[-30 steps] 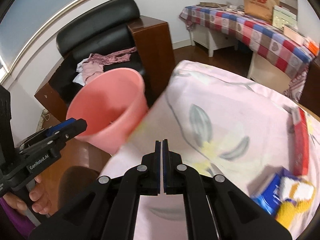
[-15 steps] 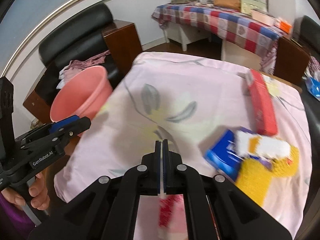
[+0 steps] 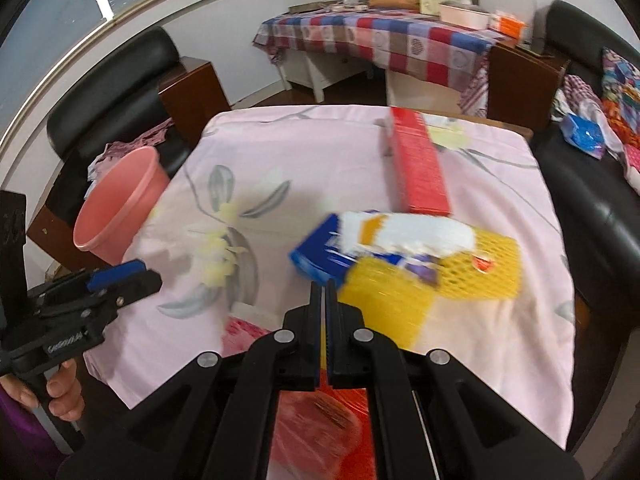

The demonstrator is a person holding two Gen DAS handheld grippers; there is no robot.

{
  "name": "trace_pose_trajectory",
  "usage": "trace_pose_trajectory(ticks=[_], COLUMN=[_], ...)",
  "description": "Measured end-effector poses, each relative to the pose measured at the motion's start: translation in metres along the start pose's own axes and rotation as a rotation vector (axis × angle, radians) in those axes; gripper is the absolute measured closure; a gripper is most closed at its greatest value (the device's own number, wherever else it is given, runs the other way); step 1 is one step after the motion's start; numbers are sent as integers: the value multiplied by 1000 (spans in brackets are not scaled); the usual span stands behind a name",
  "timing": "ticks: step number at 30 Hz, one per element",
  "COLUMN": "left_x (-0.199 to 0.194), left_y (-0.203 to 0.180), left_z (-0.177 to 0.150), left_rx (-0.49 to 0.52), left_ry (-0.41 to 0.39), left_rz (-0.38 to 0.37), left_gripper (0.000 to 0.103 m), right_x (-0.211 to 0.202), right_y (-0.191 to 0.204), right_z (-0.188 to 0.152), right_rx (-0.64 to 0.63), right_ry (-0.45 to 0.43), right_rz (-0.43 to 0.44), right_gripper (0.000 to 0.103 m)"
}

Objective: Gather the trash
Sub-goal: 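Move both tools back over the table toward the pink and red wrappers, then close the left tool on the pink paper cup while the right tool grasps the yellow foam net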

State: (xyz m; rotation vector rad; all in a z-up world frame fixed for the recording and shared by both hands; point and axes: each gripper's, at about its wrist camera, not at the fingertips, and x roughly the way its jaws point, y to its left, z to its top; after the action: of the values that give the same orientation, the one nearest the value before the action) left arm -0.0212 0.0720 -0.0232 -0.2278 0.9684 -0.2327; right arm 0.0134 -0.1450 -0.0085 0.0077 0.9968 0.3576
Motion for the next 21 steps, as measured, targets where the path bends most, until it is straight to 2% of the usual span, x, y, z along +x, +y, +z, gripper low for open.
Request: trace_pose_trajectory(ticks=[3,7,9,11,13,18,21], left_x=[1,-5,-5,-2,5,25,33], left_y=[-14,-36,-48,-59,-67,-72,-73], left_z=[-6,-18,-24,-27,-29,-28,-26], left_rx=[10,20,31,50,75,54,46], left_ry=[37,86,113,120,124,154,164], left_rz=[-62,-188,-221,-224,-183,-137,-136], left_gripper=[63,63,63,63,63,66,77], right_x=[-5,-12,-14,-16,-18,-25,-27], right_y=[-11,-20,-23,-27,-31,-40,-42], right_z=[-5,-13,-16,-19,-22,-31,-36], right_rx=[24,39,44,56,64,82,85], right_ry=[1,-10,-11,-12,-16,-20,-13], right_rz=[-1,1,0,3,8,13,20], right_gripper=[101,101,101,101,101,101,101])
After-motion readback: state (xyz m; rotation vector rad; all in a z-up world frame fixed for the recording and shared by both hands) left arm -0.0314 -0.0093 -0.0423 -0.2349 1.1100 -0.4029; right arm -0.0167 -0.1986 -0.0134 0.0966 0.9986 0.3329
